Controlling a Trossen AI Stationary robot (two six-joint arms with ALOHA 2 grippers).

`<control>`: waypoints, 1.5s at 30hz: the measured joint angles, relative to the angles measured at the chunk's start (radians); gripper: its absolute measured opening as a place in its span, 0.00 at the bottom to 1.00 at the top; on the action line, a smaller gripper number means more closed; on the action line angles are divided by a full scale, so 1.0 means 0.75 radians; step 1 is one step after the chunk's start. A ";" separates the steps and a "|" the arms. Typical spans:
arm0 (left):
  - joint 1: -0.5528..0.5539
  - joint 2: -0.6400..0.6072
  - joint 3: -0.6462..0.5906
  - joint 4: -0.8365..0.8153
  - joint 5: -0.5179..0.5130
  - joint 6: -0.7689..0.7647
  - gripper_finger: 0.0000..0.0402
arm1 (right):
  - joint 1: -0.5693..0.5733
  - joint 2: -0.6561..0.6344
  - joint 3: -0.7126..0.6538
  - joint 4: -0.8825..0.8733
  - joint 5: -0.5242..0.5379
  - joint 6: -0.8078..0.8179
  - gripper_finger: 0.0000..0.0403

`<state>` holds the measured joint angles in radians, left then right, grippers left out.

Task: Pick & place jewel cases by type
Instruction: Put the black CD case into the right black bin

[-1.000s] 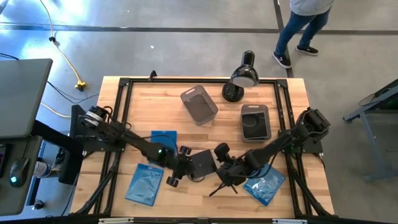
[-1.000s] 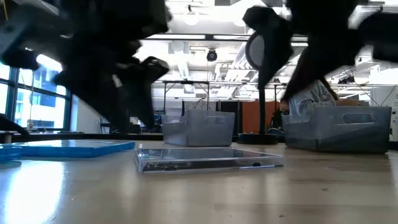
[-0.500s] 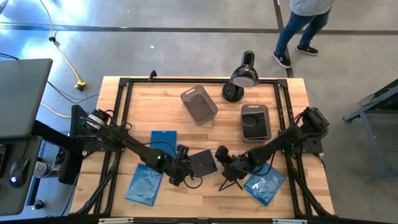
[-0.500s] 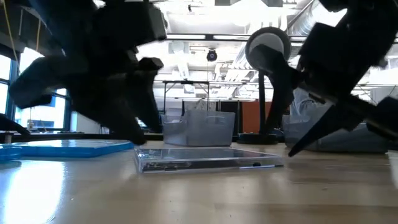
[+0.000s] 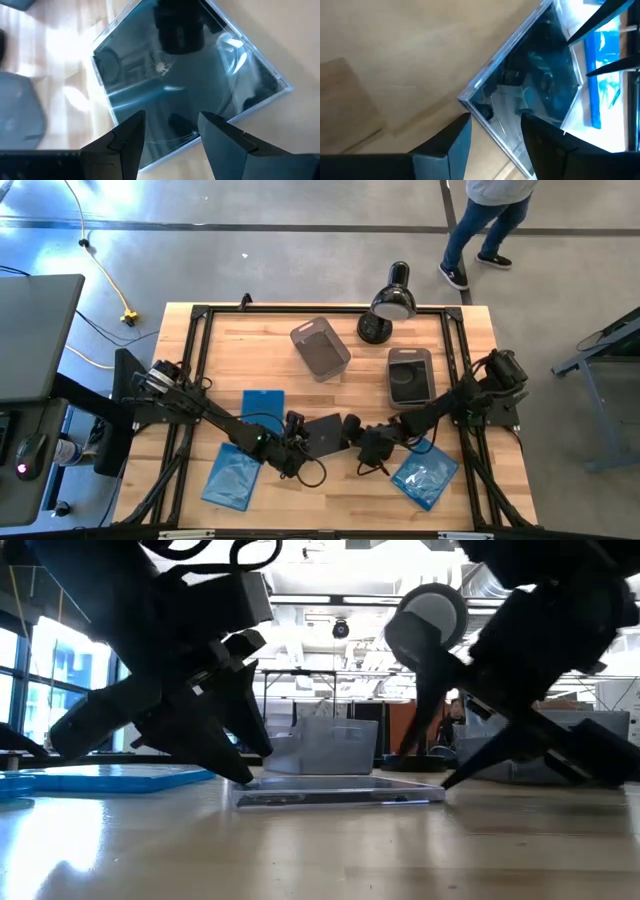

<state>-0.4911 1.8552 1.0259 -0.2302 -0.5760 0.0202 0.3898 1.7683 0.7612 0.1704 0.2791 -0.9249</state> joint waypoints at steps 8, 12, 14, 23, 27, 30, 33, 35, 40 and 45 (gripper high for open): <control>0.000 -0.012 0.137 -0.194 0.056 0.062 0.46 | -0.023 0.000 0.000 0.002 -0.019 0.000 0.42; -0.014 -0.013 0.249 -0.429 0.058 0.032 0.46 | -0.023 0.000 0.000 0.002 -0.037 0.008 0.42; -0.020 -0.014 0.270 -0.474 0.065 0.015 0.46 | -0.022 0.000 0.000 0.000 -0.042 0.008 0.42; -0.018 0.034 0.211 -0.491 0.124 -0.137 0.46 | -0.024 0.000 0.000 0.020 -0.012 0.000 0.42; -0.018 0.070 0.175 -0.435 0.074 -0.107 0.46 | -0.031 0.000 0.001 0.004 -0.017 -0.001 0.42; -0.025 0.086 0.163 -0.415 -0.047 -0.092 0.46 | -0.039 -0.001 0.001 -0.003 -0.056 -0.032 0.42; -0.011 0.089 0.160 -0.379 -0.080 -0.041 0.46 | -0.048 0.000 0.001 0.012 -0.070 -0.055 0.42; -0.007 0.090 0.159 -0.354 -0.076 0.024 0.46 | -0.057 -0.001 0.001 0.022 -0.082 -0.060 0.42; 0.014 0.090 0.157 -0.300 -0.053 0.119 0.46 | -0.065 0.000 -0.001 0.070 -0.241 -0.061 0.42; 0.062 0.090 0.157 -0.274 -0.039 0.178 0.46 | -0.029 0.000 -0.001 0.180 -0.308 -0.061 0.42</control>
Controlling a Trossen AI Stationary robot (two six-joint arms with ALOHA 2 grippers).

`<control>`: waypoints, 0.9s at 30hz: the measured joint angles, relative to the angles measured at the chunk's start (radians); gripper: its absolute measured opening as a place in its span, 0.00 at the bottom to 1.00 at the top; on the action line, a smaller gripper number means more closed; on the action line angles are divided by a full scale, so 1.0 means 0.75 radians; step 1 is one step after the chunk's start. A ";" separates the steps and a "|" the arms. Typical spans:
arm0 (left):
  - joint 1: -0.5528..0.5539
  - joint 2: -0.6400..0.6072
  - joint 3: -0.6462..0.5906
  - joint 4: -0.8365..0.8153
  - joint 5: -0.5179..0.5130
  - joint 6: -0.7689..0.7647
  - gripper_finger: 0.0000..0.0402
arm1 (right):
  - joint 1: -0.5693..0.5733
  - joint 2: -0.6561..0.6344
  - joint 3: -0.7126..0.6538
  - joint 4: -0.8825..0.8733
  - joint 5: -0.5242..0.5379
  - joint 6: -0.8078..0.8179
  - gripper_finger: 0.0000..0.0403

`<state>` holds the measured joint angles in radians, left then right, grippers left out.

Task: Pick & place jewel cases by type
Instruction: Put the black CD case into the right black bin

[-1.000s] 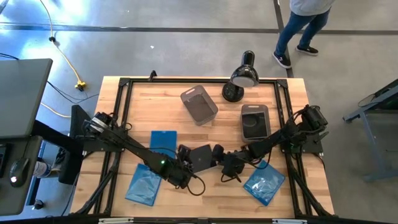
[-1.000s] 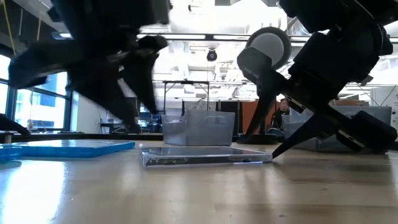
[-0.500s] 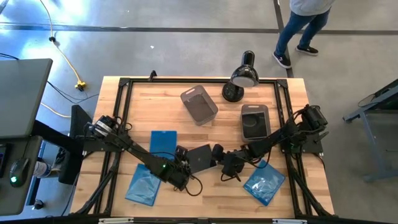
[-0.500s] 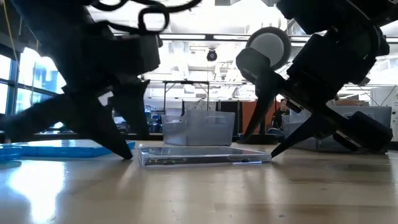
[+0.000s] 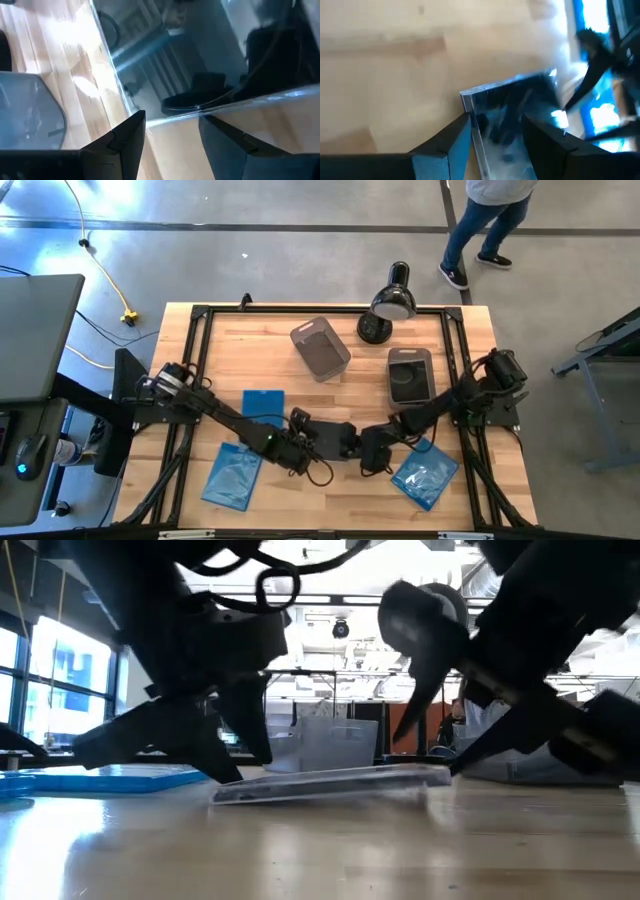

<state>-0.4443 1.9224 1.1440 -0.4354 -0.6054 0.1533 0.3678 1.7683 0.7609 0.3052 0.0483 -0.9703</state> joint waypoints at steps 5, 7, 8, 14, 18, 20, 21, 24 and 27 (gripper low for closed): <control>0.052 -0.001 0.000 0.054 0.056 0.051 0.46 | 0.025 0.000 0.015 0.028 0.014 0.030 0.42; 0.057 -0.001 0.000 0.081 0.062 0.078 0.46 | 0.026 0.000 0.022 0.016 0.029 0.065 0.42; 0.058 0.000 0.000 0.093 0.062 0.098 0.46 | 0.027 0.000 0.022 0.012 0.038 0.075 0.42; 0.056 0.000 0.000 0.107 0.096 0.102 0.46 | 0.032 -0.001 0.022 -0.001 0.114 0.097 0.42; 0.054 0.000 0.000 0.106 0.105 0.094 0.46 | 0.040 -0.024 0.022 0.013 0.136 0.097 0.42; 0.054 0.000 0.000 0.106 0.110 0.096 0.46 | 0.047 -0.043 0.024 0.034 0.141 0.098 0.42; 0.054 0.000 0.000 0.107 0.113 0.103 0.46 | 0.052 -0.053 0.026 0.041 0.142 0.103 0.42; 0.050 0.000 0.000 0.119 0.135 0.105 0.46 | 0.067 -0.091 0.027 0.051 0.149 0.159 0.42; 0.042 0.000 0.000 0.162 0.169 0.111 0.46 | 0.076 -0.143 0.027 0.056 0.159 0.210 0.42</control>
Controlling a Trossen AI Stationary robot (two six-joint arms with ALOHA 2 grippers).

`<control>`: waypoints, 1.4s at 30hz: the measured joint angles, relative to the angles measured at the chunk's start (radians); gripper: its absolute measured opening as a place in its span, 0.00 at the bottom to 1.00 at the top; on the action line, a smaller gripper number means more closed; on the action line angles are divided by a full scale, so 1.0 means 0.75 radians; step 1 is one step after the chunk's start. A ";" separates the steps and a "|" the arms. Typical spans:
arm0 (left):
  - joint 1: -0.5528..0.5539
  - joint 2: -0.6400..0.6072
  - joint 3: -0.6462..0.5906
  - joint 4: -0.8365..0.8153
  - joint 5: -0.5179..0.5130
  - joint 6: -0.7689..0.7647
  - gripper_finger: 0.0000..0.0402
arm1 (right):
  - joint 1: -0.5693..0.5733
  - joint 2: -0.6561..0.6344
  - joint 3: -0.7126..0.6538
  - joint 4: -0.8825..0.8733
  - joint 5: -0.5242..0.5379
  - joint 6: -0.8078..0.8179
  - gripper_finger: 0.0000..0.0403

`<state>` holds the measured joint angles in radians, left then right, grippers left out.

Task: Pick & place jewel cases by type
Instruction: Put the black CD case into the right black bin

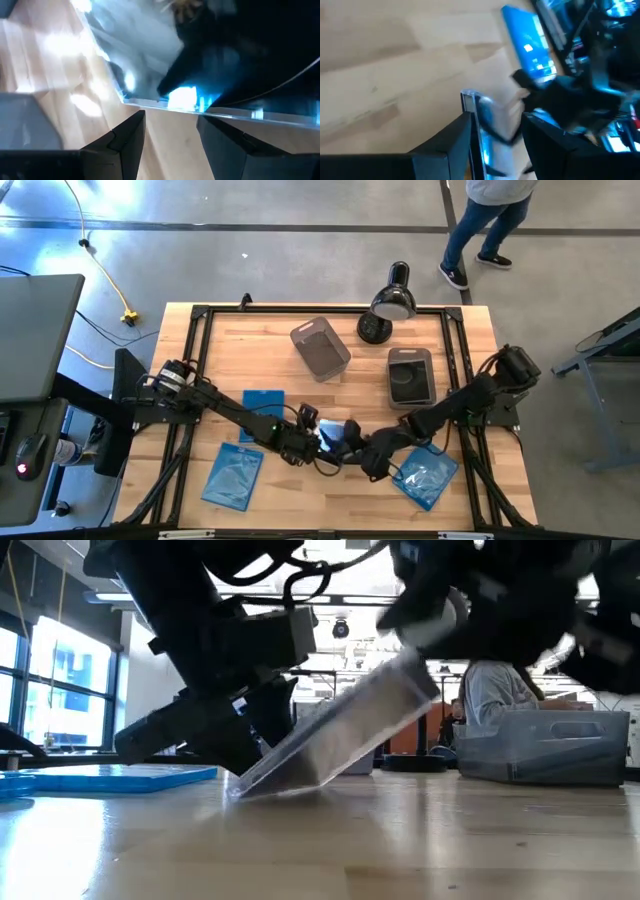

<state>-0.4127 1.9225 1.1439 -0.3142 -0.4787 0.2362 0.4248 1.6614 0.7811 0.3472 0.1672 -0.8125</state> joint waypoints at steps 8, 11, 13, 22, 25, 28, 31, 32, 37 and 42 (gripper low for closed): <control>-0.011 0.006 0.000 0.263 0.219 0.059 0.46 | -0.018 -0.060 0.008 0.068 -0.018 0.048 0.42; -0.010 0.004 0.002 0.307 0.256 0.054 0.46 | -0.016 -0.059 0.007 0.061 -0.048 0.088 0.42; -0.009 0.004 0.002 0.327 0.275 0.043 0.46 | -0.015 -0.058 0.005 0.054 -0.093 0.113 0.42; -0.009 -0.002 0.003 0.328 0.306 -0.007 0.46 | -0.012 -0.051 -0.002 -0.109 -0.255 0.174 0.42; -0.010 -0.004 0.003 0.327 0.306 -0.007 0.46 | -0.011 -0.047 -0.007 -0.201 -0.185 0.110 0.42; -0.011 -0.005 0.004 0.331 0.316 -0.008 0.46 | -0.016 -0.045 -0.011 -0.223 -0.075 0.018 0.42; -0.013 -0.006 0.006 0.347 0.344 -0.015 0.46 | -0.030 -0.045 -0.011 -0.189 -0.035 -0.017 0.42; -0.016 -0.005 0.006 0.354 0.346 -0.016 0.46 | -0.035 -0.045 -0.011 -0.176 -0.036 -0.015 0.42; -0.014 -0.003 0.006 0.369 0.348 -0.014 0.46 | -0.046 -0.045 -0.008 -0.085 -0.051 -0.015 0.42; -0.005 0.003 0.005 0.357 0.292 -0.011 0.46 | -0.047 -0.045 0.000 0.000 -0.075 -0.001 0.42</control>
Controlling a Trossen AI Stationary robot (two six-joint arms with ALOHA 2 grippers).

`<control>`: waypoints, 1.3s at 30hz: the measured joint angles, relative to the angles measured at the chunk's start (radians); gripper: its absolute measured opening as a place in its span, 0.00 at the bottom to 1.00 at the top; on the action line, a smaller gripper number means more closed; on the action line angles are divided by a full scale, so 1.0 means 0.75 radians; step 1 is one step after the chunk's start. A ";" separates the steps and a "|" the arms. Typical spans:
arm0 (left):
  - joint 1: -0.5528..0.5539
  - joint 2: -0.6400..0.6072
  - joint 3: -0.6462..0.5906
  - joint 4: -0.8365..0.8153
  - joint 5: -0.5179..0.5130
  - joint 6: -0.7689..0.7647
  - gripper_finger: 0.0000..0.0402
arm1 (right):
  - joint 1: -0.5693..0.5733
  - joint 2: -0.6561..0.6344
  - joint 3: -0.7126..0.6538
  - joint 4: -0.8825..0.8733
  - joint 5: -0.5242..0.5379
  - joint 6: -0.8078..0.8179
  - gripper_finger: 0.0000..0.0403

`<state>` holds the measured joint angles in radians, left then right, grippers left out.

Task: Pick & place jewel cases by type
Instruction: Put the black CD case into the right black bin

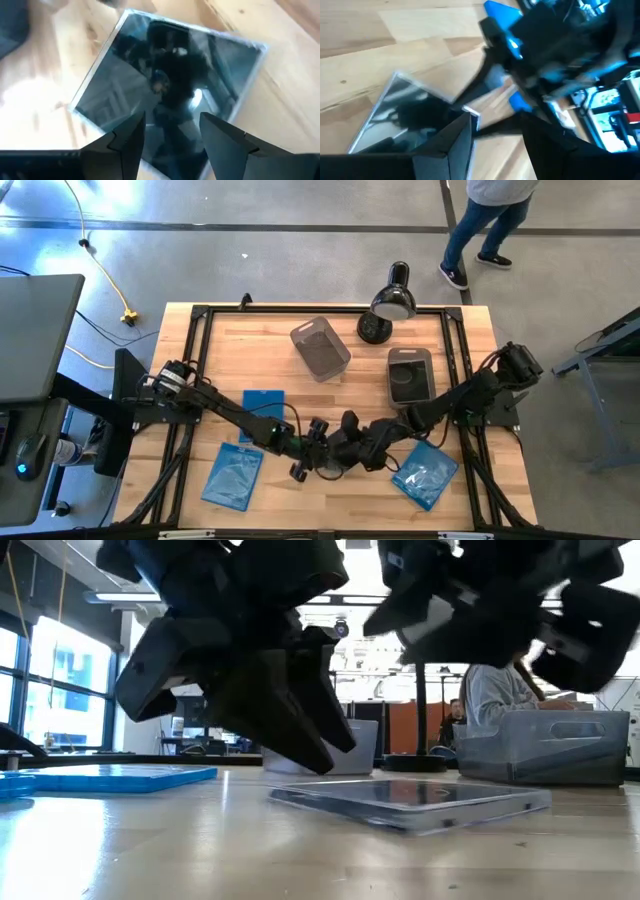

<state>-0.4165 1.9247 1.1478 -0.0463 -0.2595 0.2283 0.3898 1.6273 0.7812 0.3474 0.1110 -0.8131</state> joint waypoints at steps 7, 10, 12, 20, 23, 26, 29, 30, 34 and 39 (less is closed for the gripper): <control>-0.014 -0.037 0.019 -0.102 -0.056 -0.017 0.46 | 0.002 -0.003 -0.001 -0.169 0.085 0.051 0.42; -0.030 -0.055 0.076 -0.226 -0.051 -0.093 0.46 | 0.002 -0.003 -0.001 -0.337 0.193 0.074 0.42; -0.039 -0.055 0.099 -0.296 -0.010 -0.152 0.46 | 0.002 -0.003 -0.002 -0.470 0.262 0.048 0.42; -0.047 0.007 0.090 -0.251 0.031 -0.346 0.46 | -0.017 -0.004 -0.051 -0.747 0.229 -0.082 0.42; -0.047 0.027 0.088 -0.232 -0.010 -0.327 0.46 | -0.001 0.000 -0.060 -0.753 0.219 -0.133 0.42; -0.040 0.064 0.087 -0.219 -0.027 -0.310 0.46 | 0.006 0.015 -0.059 -0.725 0.185 -0.170 0.42; -0.038 0.095 0.094 -0.189 -0.055 -0.307 0.46 | 0.004 0.029 -0.059 -0.687 0.133 -0.206 0.42; -0.039 0.093 0.094 -0.203 -0.073 -0.301 0.46 | 0.004 0.038 -0.059 -0.663 0.135 -0.211 0.42; -0.040 0.094 0.093 -0.197 -0.109 -0.267 0.46 | 0.002 0.061 -0.060 -0.563 0.098 -0.221 0.42; -0.042 0.096 0.092 -0.208 -0.141 -0.208 0.46 | 0.005 0.082 -0.060 -0.460 0.038 -0.248 0.42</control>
<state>-0.4477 1.9965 1.2171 -0.2023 -0.3654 0.0725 0.3939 1.6886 0.7361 0.0024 0.1393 -0.9989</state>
